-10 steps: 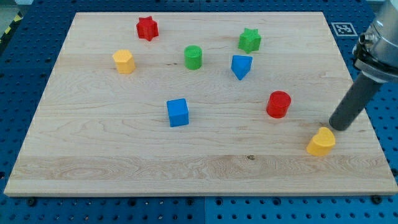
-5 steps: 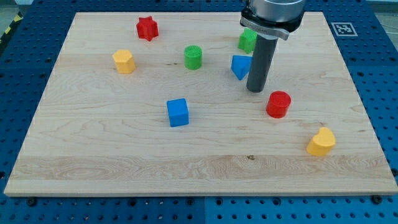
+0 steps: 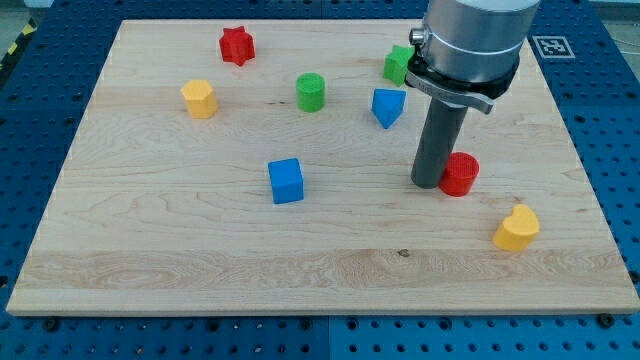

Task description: Push the red circle into the yellow heart

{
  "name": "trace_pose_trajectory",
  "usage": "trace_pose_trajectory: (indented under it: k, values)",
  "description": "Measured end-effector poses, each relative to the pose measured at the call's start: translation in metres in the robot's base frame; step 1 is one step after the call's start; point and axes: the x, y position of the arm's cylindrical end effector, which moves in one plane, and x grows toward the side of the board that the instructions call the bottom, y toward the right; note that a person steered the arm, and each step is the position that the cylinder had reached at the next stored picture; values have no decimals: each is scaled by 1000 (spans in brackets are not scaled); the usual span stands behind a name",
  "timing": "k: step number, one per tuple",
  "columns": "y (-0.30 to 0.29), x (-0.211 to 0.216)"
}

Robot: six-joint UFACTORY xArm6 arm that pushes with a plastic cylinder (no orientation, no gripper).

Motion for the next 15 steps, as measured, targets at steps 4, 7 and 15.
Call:
trace_pose_trajectory:
  k: [4, 7, 15]
  values:
    - [-2, 18]
    - [23, -12]
    - [46, 55]
